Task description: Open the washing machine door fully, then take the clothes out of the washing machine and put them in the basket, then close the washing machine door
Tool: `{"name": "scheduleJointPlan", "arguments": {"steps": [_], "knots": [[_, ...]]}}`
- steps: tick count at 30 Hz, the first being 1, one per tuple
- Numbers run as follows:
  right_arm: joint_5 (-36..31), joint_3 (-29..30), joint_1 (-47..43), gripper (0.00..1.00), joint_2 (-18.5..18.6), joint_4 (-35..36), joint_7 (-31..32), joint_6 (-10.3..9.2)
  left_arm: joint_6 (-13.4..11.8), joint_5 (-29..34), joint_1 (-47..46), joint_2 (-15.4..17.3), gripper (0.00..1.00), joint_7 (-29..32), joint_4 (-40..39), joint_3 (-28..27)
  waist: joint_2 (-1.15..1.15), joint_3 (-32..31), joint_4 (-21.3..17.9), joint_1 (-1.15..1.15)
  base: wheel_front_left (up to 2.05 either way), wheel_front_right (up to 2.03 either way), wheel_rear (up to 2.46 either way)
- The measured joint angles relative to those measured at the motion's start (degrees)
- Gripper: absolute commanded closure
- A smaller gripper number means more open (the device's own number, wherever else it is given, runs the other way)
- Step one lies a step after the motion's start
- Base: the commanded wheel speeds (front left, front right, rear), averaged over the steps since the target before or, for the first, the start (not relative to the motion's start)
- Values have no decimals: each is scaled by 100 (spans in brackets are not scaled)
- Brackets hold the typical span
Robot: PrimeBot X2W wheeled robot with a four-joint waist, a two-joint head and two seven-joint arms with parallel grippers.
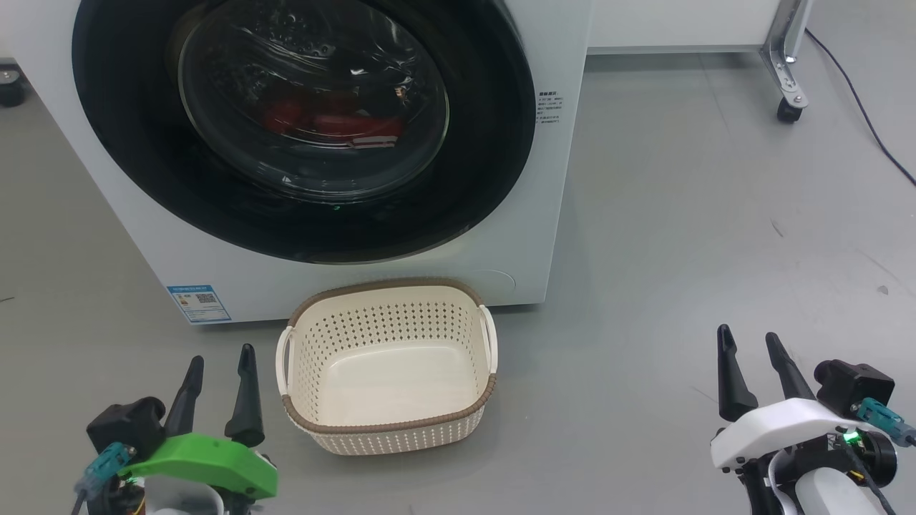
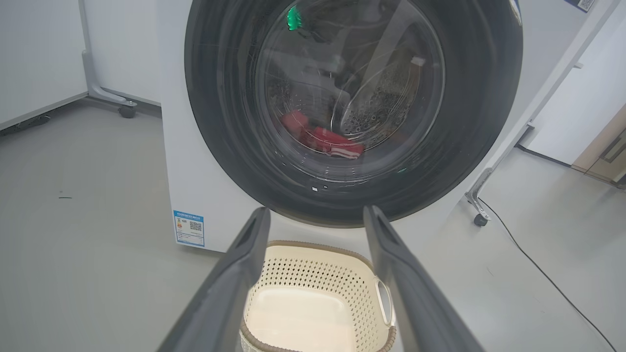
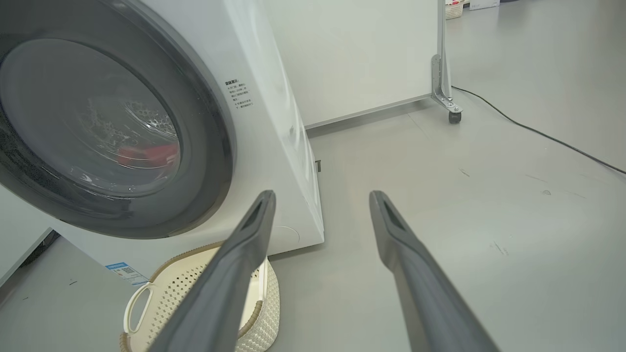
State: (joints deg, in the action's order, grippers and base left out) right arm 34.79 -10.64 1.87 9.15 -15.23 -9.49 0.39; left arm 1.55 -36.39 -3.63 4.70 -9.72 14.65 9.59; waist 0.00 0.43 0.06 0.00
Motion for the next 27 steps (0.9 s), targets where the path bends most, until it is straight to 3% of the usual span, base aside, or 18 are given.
{"name": "scheduleJointPlan", "arguments": {"steps": [27], "knots": [[-1678,-424,1,0,57,56,-453,-205,-134,1633,-2,-19,0,-456,229,238,0,-18,14,0,0,0,0]]}}
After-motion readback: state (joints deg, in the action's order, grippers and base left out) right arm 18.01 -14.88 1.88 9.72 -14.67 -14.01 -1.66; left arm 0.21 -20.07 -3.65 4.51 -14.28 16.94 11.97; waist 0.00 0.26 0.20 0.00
